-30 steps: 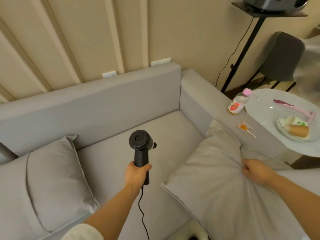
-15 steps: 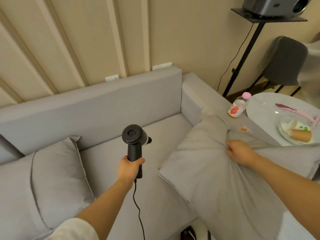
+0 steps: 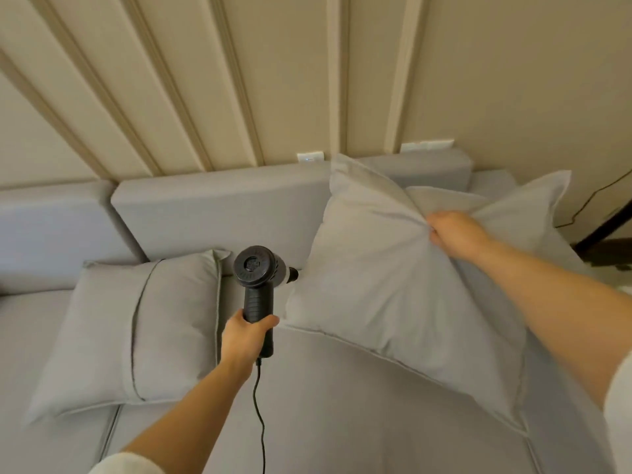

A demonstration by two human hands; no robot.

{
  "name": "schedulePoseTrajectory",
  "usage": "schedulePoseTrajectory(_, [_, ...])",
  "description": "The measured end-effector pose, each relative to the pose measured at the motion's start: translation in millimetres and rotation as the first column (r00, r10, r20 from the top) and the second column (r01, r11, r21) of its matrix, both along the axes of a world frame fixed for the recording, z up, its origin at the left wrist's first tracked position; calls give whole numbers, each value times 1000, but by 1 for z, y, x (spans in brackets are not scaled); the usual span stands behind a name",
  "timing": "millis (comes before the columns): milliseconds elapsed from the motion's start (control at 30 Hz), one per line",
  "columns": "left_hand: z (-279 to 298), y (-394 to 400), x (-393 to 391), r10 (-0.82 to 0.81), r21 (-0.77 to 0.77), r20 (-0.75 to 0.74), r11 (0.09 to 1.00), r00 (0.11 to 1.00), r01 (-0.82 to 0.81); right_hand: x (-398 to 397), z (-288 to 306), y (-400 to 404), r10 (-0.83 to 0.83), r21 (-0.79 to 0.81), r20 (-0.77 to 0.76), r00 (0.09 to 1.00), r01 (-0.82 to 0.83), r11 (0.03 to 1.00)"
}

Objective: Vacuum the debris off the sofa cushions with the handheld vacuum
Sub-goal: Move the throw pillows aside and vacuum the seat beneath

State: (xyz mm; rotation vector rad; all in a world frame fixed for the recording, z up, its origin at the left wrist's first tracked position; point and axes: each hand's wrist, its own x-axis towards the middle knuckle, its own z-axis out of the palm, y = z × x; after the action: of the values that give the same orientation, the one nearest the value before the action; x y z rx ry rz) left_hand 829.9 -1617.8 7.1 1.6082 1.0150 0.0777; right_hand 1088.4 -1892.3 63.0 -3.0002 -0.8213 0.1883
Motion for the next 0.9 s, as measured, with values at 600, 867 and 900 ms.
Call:
schedulePoseTrajectory(600, [-3, -11, -27, 18, 43, -105, 999, 994, -14, -148, -55, 169, 216, 248, -946, 241, 112, 962])
schedulePoseTrajectory(867, [-2, 36, -62, -337, 99, -5, 937, 941, 336, -203, -49, 247, 354, 354, -924, 146, 679, 643])
schedulePoseTrajectory(900, [-4, 51, -69, -389, 89, 23, 918, 921, 385, -209, -51, 264, 336, 344, -928, 164, 724, 598])
